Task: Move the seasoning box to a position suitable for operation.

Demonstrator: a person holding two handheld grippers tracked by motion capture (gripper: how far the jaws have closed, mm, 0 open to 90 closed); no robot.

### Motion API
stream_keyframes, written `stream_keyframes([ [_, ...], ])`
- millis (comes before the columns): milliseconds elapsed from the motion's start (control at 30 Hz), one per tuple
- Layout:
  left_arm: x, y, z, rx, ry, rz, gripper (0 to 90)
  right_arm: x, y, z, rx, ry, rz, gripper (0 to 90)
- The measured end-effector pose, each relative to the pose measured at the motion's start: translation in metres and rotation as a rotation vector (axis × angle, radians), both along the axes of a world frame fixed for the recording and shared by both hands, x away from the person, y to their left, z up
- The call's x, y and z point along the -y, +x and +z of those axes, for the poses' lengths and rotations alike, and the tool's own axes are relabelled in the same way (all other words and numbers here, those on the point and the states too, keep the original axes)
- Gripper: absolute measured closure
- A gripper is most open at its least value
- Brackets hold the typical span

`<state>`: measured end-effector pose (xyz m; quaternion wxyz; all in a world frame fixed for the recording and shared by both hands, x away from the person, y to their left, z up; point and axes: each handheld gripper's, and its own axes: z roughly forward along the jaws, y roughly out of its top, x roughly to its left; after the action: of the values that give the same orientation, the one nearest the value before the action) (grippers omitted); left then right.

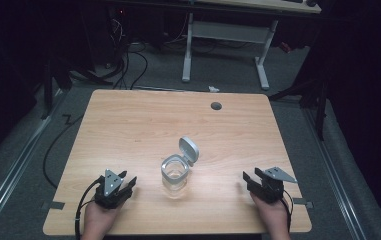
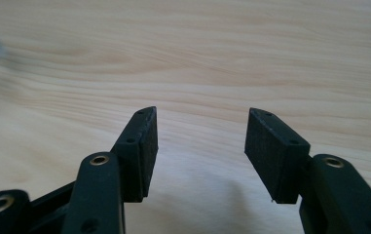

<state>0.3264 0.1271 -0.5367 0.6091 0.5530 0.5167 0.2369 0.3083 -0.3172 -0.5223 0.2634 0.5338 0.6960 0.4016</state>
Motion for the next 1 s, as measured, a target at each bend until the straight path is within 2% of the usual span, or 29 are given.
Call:
stream_keyframes([
  [133, 0.005, 0.005, 0.001, -0.017, -0.024, -0.002, 55.2, 0.001, -0.006, 0.004, 0.019, 0.016, 0.011, 53.9],
  [200, 0.006, 0.006, 0.003, -0.015, -0.033, -0.003, 56.1, 0.002, -0.008, 0.003, 0.011, 0.016, 0.014, 54.1],
  [300, 0.006, 0.005, 0.003, -0.012, -0.016, -0.012, 58.1, 0.001, -0.011, 0.003, 0.011, 0.013, 0.012, 55.4],
  [433, 0.005, 0.007, 0.005, -0.011, -0.041, -0.016, 62.1, -0.003, -0.013, 0.004, 0.016, 0.011, 0.024, 56.5],
  [533, 0.004, 0.006, 0.007, -0.010, -0.044, -0.026, 63.2, -0.019, -0.012, 0.006, 0.019, 0.003, 0.079, 58.9],
  [567, 0.004, 0.006, 0.007, -0.010, -0.044, -0.026, 63.8, -0.019, -0.012, 0.006, 0.019, 0.003, 0.079, 58.9],
  [633, 0.000, 0.004, 0.009, -0.013, -0.054, -0.030, 67.6, -0.040, -0.007, 0.010, 0.023, -0.010, 0.140, 62.7],
  [700, -0.001, 0.004, 0.010, -0.012, -0.061, -0.029, 72.1, -0.055, -0.003, 0.011, 0.007, -0.022, 0.181, 69.4],
  [833, -0.010, 0.003, 0.012, -0.012, -0.068, -0.024, 82.8, -0.084, 0.008, 0.012, -0.018, -0.062, 0.253, 90.0],
  [933, -0.015, 0.003, 0.012, -0.022, -0.083, -0.014, 88.2, -0.104, 0.017, 0.015, -0.029, -0.065, 0.301, 90.0],
  [1000, -0.015, 0.003, 0.012, -0.021, -0.086, -0.012, 88.2, -0.114, 0.022, 0.015, -0.031, -0.069, 0.319, 90.0],
])
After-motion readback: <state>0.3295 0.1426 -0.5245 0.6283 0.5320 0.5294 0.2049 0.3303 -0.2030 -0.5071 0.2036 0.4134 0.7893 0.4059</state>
